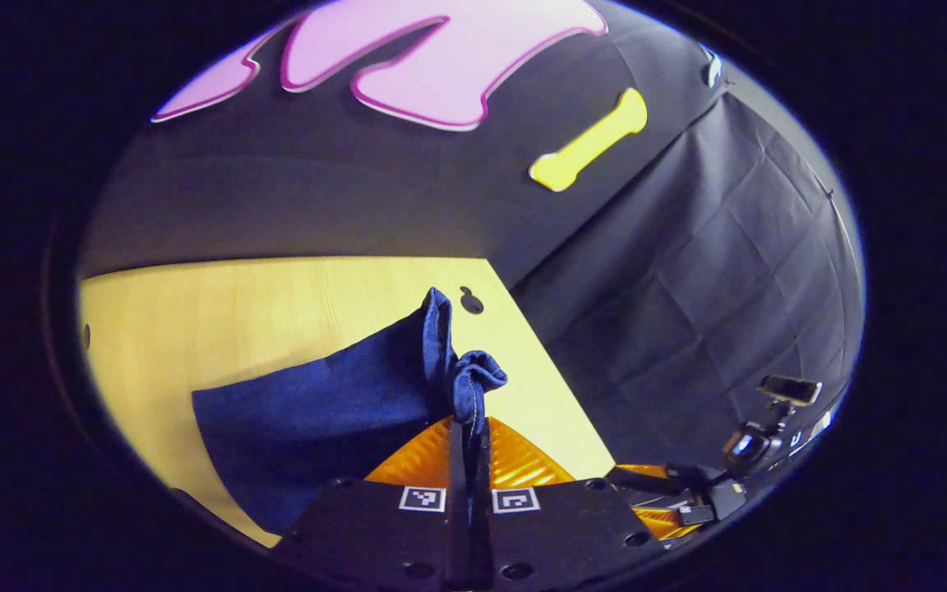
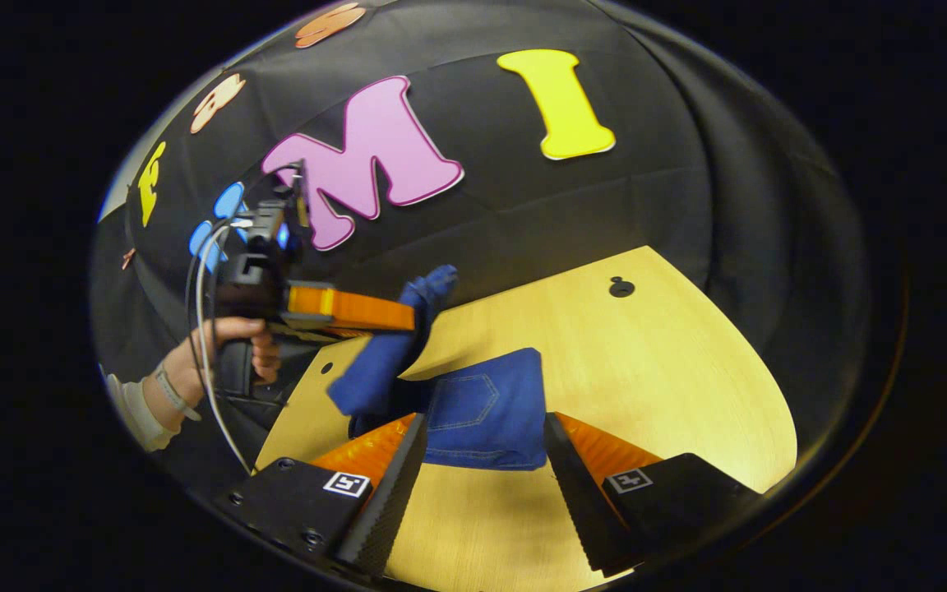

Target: Grasp the waist and the cuffs of the jeans and fold them to make the two legs overlap; first hold the waist and fold one-third of the jeans toward the cuffs, then hold the cuffs and fold the remaining one-third in the same direction to finish folding.

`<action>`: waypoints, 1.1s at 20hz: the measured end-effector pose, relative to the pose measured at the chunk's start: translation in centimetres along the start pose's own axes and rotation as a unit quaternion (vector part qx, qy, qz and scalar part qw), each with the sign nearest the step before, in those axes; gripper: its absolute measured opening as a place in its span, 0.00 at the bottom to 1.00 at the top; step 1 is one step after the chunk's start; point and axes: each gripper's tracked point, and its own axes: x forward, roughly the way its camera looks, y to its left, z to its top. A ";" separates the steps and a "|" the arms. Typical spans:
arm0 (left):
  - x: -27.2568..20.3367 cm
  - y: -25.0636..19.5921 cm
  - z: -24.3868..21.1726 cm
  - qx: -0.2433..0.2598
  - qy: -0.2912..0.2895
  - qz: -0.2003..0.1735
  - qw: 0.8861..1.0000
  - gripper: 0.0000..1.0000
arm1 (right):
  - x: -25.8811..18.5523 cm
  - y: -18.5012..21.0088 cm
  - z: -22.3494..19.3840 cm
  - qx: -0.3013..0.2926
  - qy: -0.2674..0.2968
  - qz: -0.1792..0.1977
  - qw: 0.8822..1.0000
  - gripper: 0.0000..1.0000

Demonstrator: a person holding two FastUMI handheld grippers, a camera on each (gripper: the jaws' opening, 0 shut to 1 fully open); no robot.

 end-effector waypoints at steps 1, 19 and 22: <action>2.2 0.9 -1.0 0.013 0.022 0.018 1.000 0.06 | -0.4 -1.0 0.0 0.007 -0.002 -0.006 1.000 0.88; -9.1 -5.2 0.0 -0.017 -0.103 0.033 0.994 0.95 | -3.7 -4.7 2.9 -0.080 -0.037 -0.016 0.996 0.89; -19.4 -4.8 -1.4 0.043 -0.189 0.119 0.974 0.96 | -7.7 -2.5 5.1 -0.166 -0.083 -0.028 0.982 0.94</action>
